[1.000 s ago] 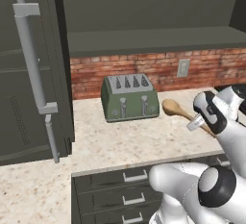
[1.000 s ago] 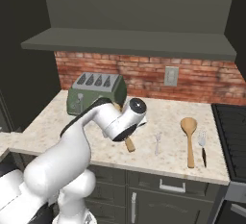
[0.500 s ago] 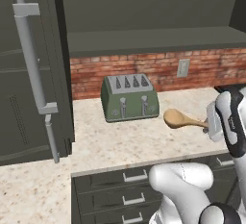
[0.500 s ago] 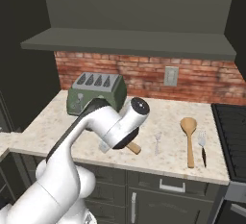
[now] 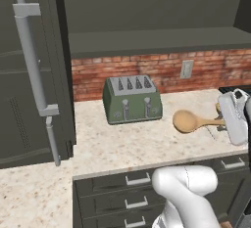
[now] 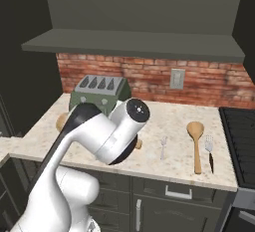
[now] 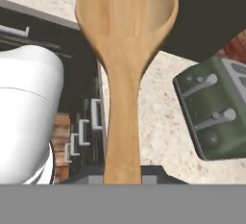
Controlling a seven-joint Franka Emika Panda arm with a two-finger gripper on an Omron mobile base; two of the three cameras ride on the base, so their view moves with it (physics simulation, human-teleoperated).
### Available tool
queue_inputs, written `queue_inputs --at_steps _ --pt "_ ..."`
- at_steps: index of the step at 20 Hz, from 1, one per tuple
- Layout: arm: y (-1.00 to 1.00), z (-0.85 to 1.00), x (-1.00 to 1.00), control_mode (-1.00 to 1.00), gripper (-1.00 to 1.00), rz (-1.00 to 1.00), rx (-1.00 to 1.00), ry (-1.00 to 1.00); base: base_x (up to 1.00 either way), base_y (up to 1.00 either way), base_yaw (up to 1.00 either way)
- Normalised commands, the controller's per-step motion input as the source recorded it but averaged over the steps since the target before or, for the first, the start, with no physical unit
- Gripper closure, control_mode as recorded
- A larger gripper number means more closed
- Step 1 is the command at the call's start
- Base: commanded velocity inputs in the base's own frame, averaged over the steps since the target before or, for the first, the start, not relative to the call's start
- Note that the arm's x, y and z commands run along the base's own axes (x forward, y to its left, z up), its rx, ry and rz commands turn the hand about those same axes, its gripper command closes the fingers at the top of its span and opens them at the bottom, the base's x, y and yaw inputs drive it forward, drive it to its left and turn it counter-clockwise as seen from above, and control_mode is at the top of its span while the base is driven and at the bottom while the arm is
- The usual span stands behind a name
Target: Organize the utensils by type. Pick up the wooden spoons from the counter and place them in the open cabinet. Then pick up the metallic utensils from the counter and place them in the open drawer.
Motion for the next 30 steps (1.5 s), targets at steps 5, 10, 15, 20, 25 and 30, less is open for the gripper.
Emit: queue_inputs --at_steps 5,10,15,20,25,30 --pt "0.28 0.9 -0.16 -1.0 1.0 0.03 0.0 -0.11 0.0 0.0 0.0" --pt "0.38 0.8 0.09 -1.0 1.0 0.0 -0.16 -0.07 0.0 0.0 0.0" --pt "0.38 0.73 0.23 -1.0 1.0 0.0 -0.23 -0.06 0.0 0.0 0.0" --pt "0.31 0.49 0.41 -1.0 1.0 0.06 -0.2 -0.12 0.0 0.0 0.0" --pt "0.28 0.45 0.63 -1.0 1.0 0.04 -0.09 -0.01 0.0 0.0 0.0" --pt "0.33 0.31 0.54 -1.0 1.0 0.05 0.0 -0.05 0.0 0.0 0.0"
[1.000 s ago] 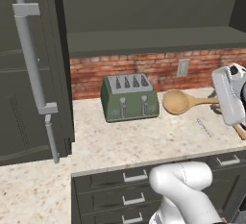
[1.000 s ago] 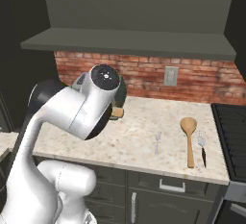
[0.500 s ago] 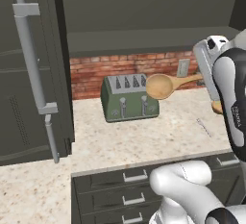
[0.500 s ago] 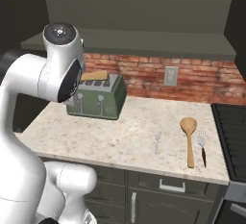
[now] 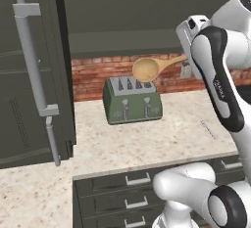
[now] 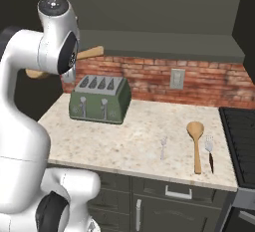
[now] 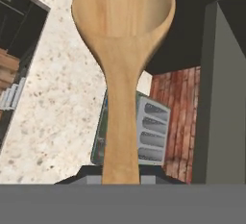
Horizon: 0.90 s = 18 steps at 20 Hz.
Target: Organize the utensils by type. Pick up the wooden spoons from the counter and place them in the open cabinet. Then pick up the metallic utensils from the counter and place them in the open drawer.
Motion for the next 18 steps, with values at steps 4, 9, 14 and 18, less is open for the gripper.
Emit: queue_inputs --at_steps 4,9,14,18 --pt "0.28 0.17 0.45 -1.0 1.0 0.08 0.0 -0.12 0.0 0.0 0.0" --pt "0.3 0.05 0.36 -1.0 1.0 0.03 0.0 -0.28 0.0 0.0 0.0" --pt "0.26 0.0 0.24 -1.0 1.0 0.0 0.0 -0.43 0.0 0.0 0.0" --pt "0.17 0.08 0.3 -1.0 1.0 0.0 0.0 -0.42 0.0 0.0 0.0"
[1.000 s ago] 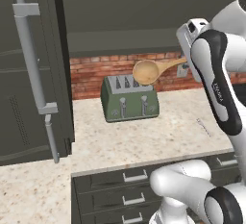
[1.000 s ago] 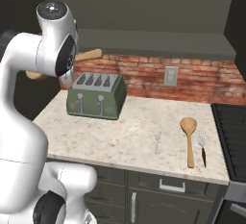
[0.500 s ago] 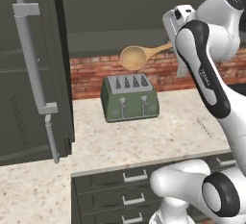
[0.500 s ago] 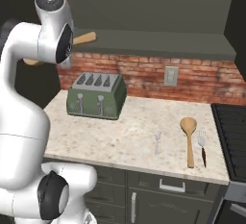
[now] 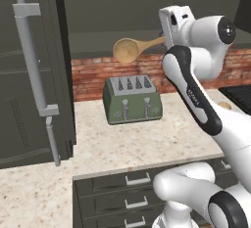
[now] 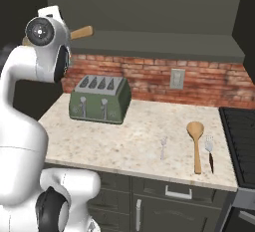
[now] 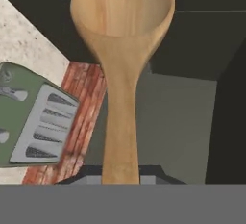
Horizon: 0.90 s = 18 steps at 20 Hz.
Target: Organize the utensils by type. Pick up the wooden spoons from the counter and place them in the open cabinet. Then pick up the metallic utensils from the counter and place them in the open drawer.
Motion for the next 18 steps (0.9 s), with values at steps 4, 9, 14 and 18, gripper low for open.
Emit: queue_inputs --at_steps 4,9,14,18 --pt "0.1 0.35 0.52 -1.0 1.0 0.03 0.08 -0.14 0.0 0.0 0.0" --pt "0.08 0.49 0.45 -1.0 1.0 0.05 0.11 -0.01 0.0 0.0 0.0" --pt "0.13 0.19 0.47 -1.0 1.0 0.07 0.08 0.0 0.0 0.0 0.0" --pt "0.22 0.0 0.42 -1.0 1.0 0.09 0.0 0.0 0.0 0.0 0.0"
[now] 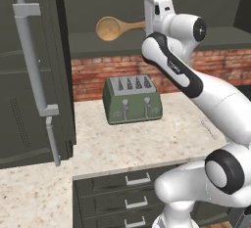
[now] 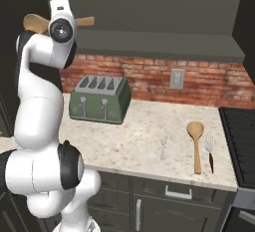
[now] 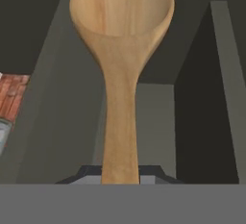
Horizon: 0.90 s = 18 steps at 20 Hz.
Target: Organize the utensils by type. Pick up the wooden spoons from the counter and place them in the open cabinet. Then pick up the metallic utensils from the counter and place them in the open drawer.
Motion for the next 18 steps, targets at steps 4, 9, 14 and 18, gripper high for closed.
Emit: queue_inputs --at_steps 4,9,14,18 --pt "0.22 -0.05 0.44 -1.0 1.0 0.03 -0.01 0.0 0.0 0.0 0.0" --pt "0.11 -0.04 0.57 -1.0 1.0 0.0 0.0 0.0 0.0 0.0 0.0" --pt "0.0 -0.01 0.64 -1.0 1.0 0.01 0.0 0.0 0.0 0.0 0.0" --pt "0.08 -0.01 0.34 -1.0 1.0 0.21 0.0 0.05 0.0 0.0 0.0"
